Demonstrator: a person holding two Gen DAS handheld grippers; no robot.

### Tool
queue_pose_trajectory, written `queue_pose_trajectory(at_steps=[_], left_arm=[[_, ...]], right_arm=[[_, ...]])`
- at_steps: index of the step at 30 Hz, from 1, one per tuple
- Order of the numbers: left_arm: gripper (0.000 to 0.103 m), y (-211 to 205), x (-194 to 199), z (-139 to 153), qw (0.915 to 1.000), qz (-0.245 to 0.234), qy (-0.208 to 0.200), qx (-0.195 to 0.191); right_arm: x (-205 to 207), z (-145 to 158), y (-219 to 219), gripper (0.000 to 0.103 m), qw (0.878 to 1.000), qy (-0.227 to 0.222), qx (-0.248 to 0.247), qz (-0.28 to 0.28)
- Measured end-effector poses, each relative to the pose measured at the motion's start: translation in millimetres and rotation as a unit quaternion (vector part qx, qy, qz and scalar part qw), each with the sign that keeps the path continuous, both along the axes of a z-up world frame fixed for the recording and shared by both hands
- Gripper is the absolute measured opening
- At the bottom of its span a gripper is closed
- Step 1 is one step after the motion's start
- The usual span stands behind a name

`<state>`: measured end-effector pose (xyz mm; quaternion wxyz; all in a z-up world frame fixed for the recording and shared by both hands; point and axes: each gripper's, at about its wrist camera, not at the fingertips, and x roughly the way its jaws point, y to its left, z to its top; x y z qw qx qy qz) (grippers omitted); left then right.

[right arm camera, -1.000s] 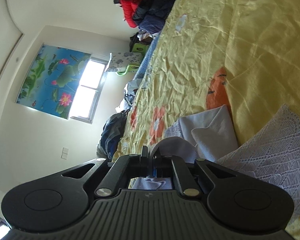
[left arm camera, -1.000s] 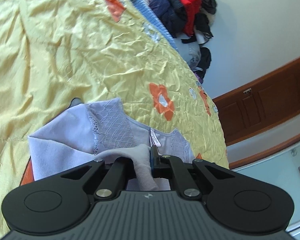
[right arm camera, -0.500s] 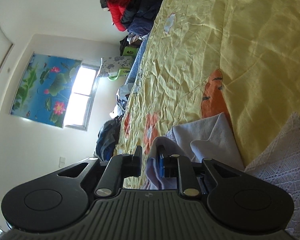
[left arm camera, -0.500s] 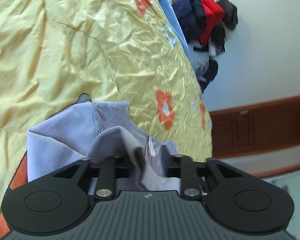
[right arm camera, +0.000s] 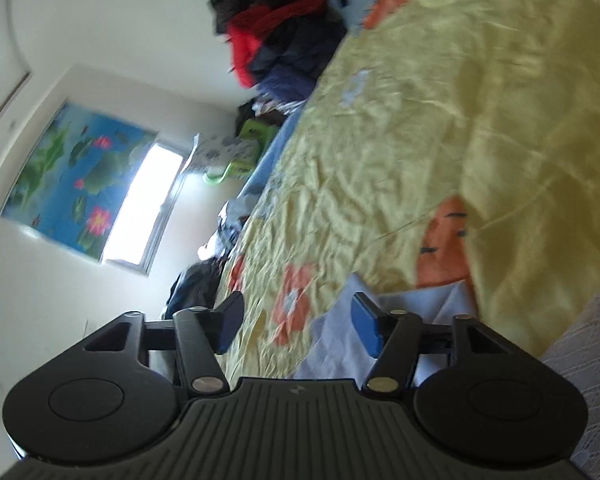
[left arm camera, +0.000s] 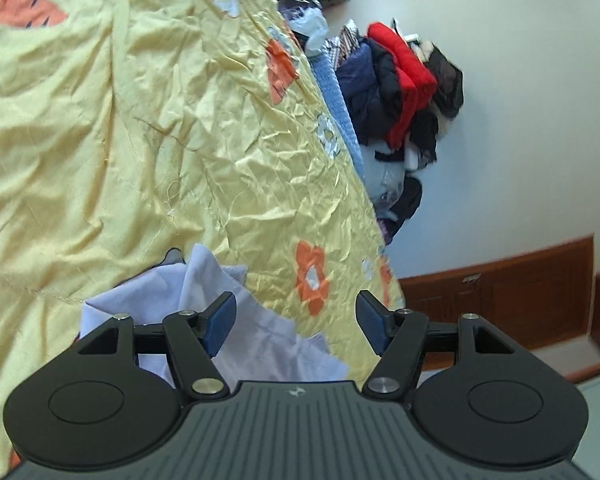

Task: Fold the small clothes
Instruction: 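Open both grippers to lay the hem on the top and withdraw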

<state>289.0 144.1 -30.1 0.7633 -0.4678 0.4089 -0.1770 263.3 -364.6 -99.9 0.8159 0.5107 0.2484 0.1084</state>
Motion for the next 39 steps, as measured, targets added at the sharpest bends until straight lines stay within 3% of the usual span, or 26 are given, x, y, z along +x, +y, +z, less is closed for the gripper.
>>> queue_pose_trajectory(at_steps=[2, 4, 7, 10, 14, 16, 19, 21, 23, 26, 32, 36, 39], left_arm=[[0.067, -11, -5, 2, 0.9992, -0.030, -0.010, 0.025], [0.067, -25, -12, 3, 0.9968, -0.061, -0.019, 0.048], [0.067, -46, -17, 4, 0.9902, -0.095, -0.038, 0.095], [0.067, -56, -24, 2, 0.9848, -0.089, -0.036, 0.145], [0.067, -65, -41, 4, 0.9769, -0.100, -0.061, 0.178], [0.067, -75, -53, 7, 0.9666, -0.102, -0.077, 0.222], [0.067, -93, -73, 11, 0.9386, -0.092, -0.102, 0.317], [0.067, -101, -85, 10, 0.9228, -0.087, -0.116, 0.357], [0.076, -104, -96, 7, 0.9163, -0.084, -0.122, 0.372], [0.077, -109, -109, 1, 0.9111, -0.080, -0.126, 0.384], [0.077, -125, -130, -9, 0.8819, -0.077, -0.146, 0.441], [0.078, -134, -141, -19, 0.8616, -0.080, -0.159, 0.475], [0.086, -139, -149, -25, 0.8488, -0.077, -0.174, 0.493]], right_arm=[[5, 1, 12, 0.073, 0.999, 0.003, -0.004, 0.049], [11, 0, 23, 0.074, 0.996, 0.022, -0.023, 0.078], [11, 3, 29, 0.073, 0.995, 0.041, -0.084, 0.044], [0, 13, 36, 0.075, 0.992, 0.044, -0.120, 0.022], [-22, 26, 58, 0.081, 0.987, 0.024, -0.125, 0.100], [-32, 30, 72, 0.082, 0.976, 0.022, -0.159, 0.146], [-50, 34, 94, 0.082, 0.952, 0.032, -0.242, 0.182], [-64, 39, 105, 0.083, 0.938, 0.025, -0.292, 0.187], [-79, 44, 114, 0.084, 0.925, 0.017, -0.328, 0.190], [-100, 47, 124, 0.088, 0.905, 0.010, -0.385, 0.181], [-121, 34, 143, 0.093, 0.850, 0.006, -0.498, 0.173], [-125, 30, 140, 0.098, 0.854, -0.002, -0.492, 0.167], [-129, 26, 142, 0.103, 0.851, -0.009, -0.498, 0.167]])
